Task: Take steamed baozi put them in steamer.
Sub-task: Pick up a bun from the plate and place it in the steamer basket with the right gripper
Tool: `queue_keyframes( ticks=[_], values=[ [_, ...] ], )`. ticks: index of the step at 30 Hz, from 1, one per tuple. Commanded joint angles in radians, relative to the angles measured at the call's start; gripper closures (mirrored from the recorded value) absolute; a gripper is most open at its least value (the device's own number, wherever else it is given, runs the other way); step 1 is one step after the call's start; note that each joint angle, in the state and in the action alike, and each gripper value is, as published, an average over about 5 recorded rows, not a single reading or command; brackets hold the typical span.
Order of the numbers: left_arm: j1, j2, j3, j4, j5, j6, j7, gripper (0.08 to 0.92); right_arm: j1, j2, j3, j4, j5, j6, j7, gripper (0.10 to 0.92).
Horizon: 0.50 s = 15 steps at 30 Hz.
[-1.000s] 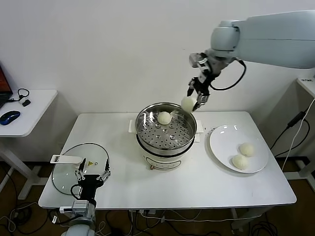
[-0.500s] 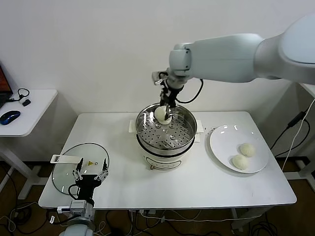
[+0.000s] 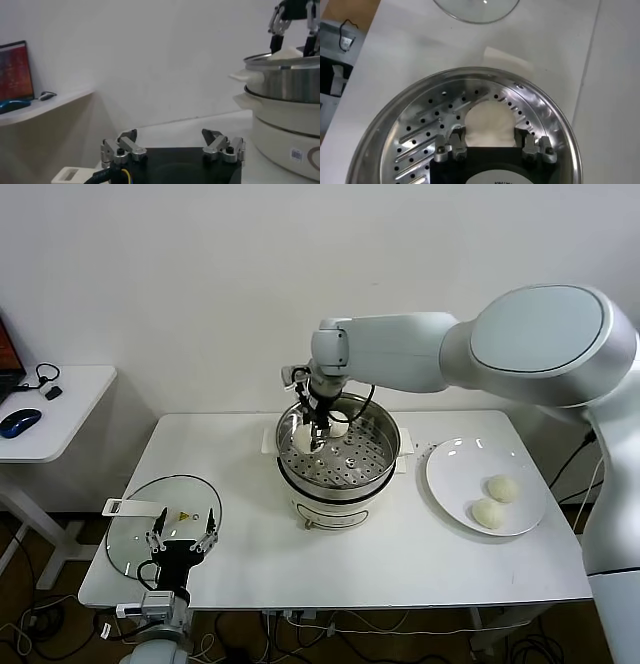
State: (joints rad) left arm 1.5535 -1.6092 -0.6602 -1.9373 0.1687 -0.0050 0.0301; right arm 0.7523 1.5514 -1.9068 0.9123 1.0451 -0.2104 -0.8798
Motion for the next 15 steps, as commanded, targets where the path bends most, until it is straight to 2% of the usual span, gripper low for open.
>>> queue_keyframes(
  ticks=[1, 9, 15],
  values=[
    [-0.002, -0.024, 0.0, 0.006, -0.001, 0.001, 0.0, 0.177, -0.086, 0.025, 0.023, -0.066, -0.02, -0.009, 0.01, 0.38],
    [0.002, -0.024, -0.001, -0.001, 0.0, 0.0, -0.002, 0.177, -0.098, 0.024, 0.055, -0.082, -0.024, -0.006, 0.038, 0.365],
    [0.01, -0.026, -0.006, -0.014, 0.002, 0.001, -0.002, 0.177, -0.029, -0.003, 0.048, -0.036, -0.001, 0.005, 0.013, 0.234]
  ],
)
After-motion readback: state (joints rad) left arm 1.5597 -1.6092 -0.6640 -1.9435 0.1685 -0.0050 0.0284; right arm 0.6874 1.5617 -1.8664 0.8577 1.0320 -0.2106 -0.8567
